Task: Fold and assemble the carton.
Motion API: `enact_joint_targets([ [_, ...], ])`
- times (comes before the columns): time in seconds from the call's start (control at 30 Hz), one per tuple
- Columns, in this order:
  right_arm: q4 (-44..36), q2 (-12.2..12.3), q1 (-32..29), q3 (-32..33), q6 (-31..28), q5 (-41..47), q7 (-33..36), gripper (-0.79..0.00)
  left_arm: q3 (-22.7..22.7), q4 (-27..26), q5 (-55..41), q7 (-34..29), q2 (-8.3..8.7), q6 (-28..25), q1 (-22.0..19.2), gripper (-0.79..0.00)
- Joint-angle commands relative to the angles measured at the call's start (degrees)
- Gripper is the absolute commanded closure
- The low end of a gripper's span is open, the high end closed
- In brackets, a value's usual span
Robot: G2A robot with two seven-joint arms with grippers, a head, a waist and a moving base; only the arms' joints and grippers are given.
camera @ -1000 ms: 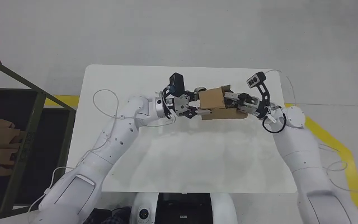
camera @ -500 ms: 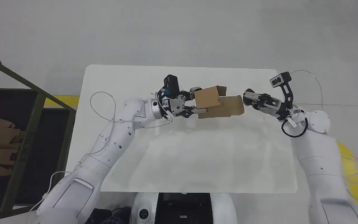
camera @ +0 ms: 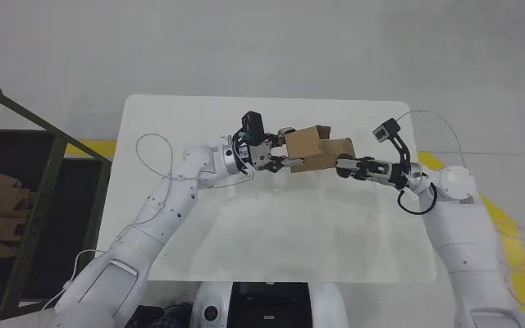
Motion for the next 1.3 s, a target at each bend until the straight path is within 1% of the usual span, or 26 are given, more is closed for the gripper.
enact_joint_targets([
  [0.0,0.0,0.0,0.5,-0.5,0.0,0.1,-0.5,0.0,0.0,0.0,-0.1,0.3,-0.01,-0.2,0.0,-0.44],
  [0.47,-0.1,-0.4,3.3,-5.1,-0.6,-1.2,-2.2,0.0,0.7,-0.5,-0.7,0.3,-0.12,-2.1,0.2,-0.428],
  [0.6,1.3,0.0,3.7,-3.5,-1.3,-0.6,-2.5,0.0,0.8,-0.6,-0.6,0.3,-0.14,-2.2,0.2,-0.428],
  [0.63,1.6,0.2,3.7,-2.7,-1.5,-0.4,-2.5,0.0,0.8,-0.6,-0.6,0.3,-0.14,-2.2,0.2,-0.409],
  [0.87,1.6,1.2,3.6,1.1,-1.9,0.3,-4.5,0.0,0.8,-0.8,-0.6,0.5,-0.09,-2.4,0.6,-0.391],
  [0.97,1.4,1.2,4.3,0.8,-1.7,-0.7,-6.1,0.0,0.8,-1.1,-0.6,0.6,-0.06,-2.6,0.8,-0.391],
  [1.27,2.3,0.7,6.7,-3.2,-1.6,-4.5,-9.8,0.0,0.7,-1.8,-0.3,0.6,0.03,-3.1,1.1,-0.388],
])
